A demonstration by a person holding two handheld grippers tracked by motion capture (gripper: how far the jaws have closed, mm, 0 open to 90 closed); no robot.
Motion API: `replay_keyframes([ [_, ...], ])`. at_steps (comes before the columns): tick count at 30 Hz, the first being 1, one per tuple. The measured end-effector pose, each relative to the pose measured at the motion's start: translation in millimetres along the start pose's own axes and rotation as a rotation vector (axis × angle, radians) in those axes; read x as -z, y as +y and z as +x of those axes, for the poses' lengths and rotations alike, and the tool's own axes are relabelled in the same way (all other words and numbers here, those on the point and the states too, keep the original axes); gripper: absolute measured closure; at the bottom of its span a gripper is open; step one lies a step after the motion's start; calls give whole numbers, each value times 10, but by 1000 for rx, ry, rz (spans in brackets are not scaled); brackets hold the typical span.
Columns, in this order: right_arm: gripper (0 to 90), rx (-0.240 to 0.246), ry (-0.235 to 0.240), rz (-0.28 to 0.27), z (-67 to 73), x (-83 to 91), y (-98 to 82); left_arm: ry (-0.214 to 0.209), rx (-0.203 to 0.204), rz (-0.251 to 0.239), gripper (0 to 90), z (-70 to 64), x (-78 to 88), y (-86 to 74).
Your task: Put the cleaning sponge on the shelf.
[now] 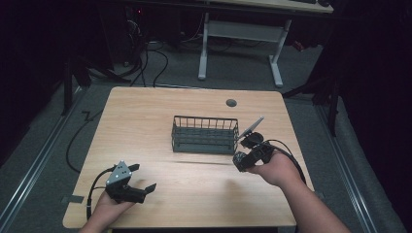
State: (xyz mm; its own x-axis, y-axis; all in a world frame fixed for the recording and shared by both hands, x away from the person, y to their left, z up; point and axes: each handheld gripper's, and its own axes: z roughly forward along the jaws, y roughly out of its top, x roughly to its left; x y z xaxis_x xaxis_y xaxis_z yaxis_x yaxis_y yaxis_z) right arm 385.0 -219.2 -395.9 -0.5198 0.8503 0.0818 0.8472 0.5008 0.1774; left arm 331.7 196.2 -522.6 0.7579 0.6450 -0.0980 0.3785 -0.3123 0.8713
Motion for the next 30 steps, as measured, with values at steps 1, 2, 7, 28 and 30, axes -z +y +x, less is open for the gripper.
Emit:
replay_keyframes([
  [1, 429, 5, 0, -3, -2, 6, 13, -2, 0, 0, 16, -2, 0, 0],
  [2, 429, -1, 0, 0, 5, 16, 28, -2, -1, 0, 16, -4, -1, 0],
  [7, 429, 2, 13, -12, 24, 49, 100, -4, 1, -2, 16, -6, -8, 2],
  [28, 429, 6, 2, -34, -13, 145, 589, 25, -18, -5, 0, -25, 5, 15],
  [30, 429, -7, 2, -32, -15, 138, 639, 30, -15, -9, 0, -15, 9, 16],
])
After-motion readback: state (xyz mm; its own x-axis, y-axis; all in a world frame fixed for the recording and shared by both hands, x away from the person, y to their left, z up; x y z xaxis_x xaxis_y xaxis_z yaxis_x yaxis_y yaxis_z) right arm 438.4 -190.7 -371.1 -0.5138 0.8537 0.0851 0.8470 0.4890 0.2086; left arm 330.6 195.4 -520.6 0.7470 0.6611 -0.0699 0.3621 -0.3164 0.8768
